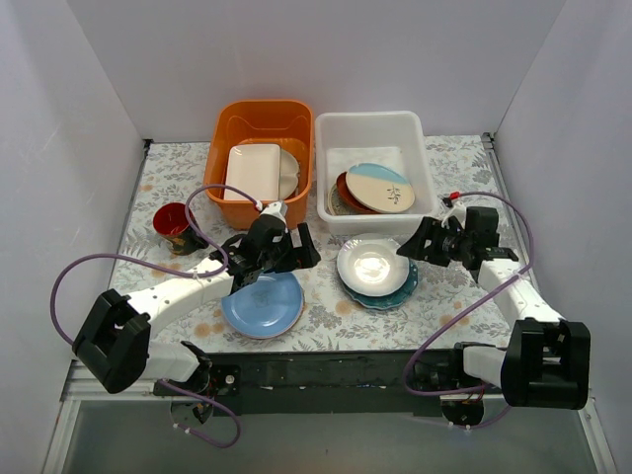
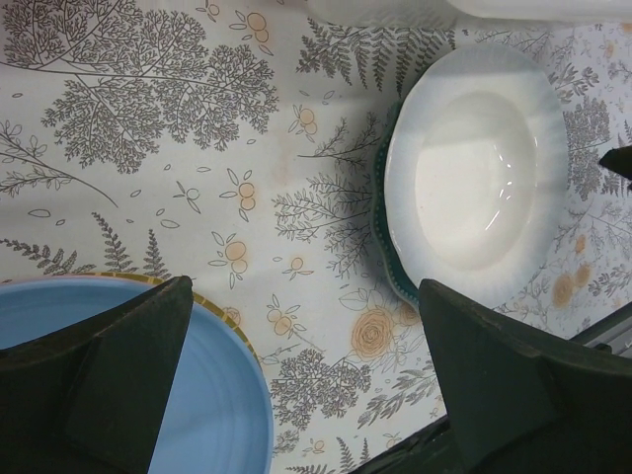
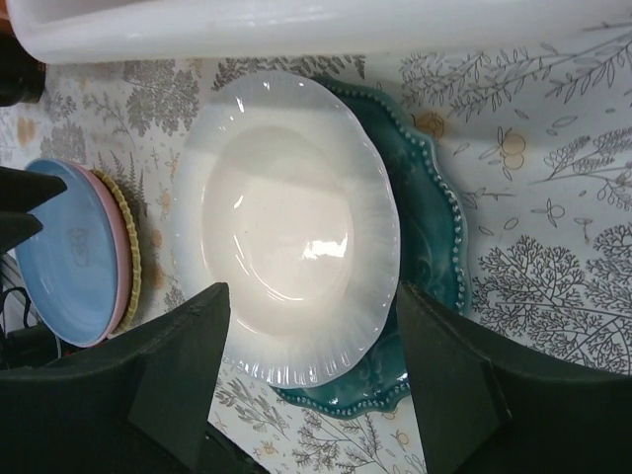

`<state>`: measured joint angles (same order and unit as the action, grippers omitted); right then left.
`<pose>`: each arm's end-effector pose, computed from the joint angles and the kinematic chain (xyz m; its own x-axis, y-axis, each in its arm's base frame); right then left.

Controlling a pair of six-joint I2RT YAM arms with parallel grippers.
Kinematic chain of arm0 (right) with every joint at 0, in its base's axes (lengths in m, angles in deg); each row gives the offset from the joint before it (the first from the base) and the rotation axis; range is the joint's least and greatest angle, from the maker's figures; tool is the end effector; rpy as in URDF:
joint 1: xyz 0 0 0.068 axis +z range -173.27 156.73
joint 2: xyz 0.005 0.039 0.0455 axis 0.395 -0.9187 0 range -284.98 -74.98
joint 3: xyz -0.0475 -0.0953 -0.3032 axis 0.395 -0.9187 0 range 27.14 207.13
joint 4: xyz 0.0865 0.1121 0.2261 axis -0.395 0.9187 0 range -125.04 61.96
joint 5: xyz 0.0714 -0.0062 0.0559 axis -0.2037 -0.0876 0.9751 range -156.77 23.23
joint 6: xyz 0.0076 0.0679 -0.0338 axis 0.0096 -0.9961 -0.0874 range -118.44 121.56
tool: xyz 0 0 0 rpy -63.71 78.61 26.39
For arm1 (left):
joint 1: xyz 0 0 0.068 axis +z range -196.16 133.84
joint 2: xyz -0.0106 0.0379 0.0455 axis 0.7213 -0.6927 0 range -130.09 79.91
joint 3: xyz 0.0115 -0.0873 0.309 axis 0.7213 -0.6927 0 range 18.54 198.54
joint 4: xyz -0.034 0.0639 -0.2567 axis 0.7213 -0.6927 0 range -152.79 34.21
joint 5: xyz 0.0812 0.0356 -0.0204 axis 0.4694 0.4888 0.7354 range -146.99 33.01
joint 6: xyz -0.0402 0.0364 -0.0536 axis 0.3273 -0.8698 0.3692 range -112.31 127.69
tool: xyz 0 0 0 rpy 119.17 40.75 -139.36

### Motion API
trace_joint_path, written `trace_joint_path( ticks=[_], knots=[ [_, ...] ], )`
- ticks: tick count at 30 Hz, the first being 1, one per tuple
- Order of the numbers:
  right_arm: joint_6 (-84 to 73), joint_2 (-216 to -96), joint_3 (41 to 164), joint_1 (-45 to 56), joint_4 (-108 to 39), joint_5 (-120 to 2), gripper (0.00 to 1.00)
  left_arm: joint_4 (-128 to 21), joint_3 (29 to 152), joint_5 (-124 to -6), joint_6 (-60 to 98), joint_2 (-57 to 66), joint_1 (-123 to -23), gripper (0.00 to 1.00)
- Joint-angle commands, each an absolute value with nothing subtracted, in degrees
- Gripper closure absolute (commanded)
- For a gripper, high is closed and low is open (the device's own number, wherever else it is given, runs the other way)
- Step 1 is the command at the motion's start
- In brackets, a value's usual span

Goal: Place the plates into the plastic bin on the countertop
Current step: Pick up the plate at the center of the board.

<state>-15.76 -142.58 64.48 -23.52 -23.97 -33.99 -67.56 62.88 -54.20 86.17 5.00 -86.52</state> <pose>0.2436 0.0339 0.2446 -0.7503 0.2537 -0.6105 -0.1879 0.8035 0.5648 0.2208 -0.1834 0.2474 -0.7094 -0.6815 -0.1796 -0.3792 0.5840 -0.7178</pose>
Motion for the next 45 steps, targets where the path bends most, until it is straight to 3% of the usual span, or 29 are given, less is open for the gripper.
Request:
trace_joint_path(
  ticks=[1, 11, 34, 40, 45],
  knots=[
    [-14.5, -142.0, 61.3, -23.4, -26.0, -34.8, 0.25, -66.3, 65.0, -54.6, 86.3, 5.1, -86.9, 0.02],
    [-15.8, -145.2, 57.8, -23.4, -30.1, -33.8, 0.40, -66.4, 64.9, -54.5, 86.4, 5.0, -86.9, 0.02],
    [-24.8, -151.8, 50.3, -23.4, -46.8, -27.0, 0.53, -67.0, 63.9, -53.5, 86.8, 5.6, -86.9, 0.02],
    [-26.7, -153.0, 49.1, -23.4, -49.5, -25.6, 0.64, -67.1, 63.6, -53.4, 86.8, 5.9, -86.9, 0.02],
    [-26.5, -152.5, 49.3, -23.4, -49.0, -25.5, 0.80, -67.1, 63.3, -53.2, 87.0, 6.0, -86.9, 0.02]
  ],
)
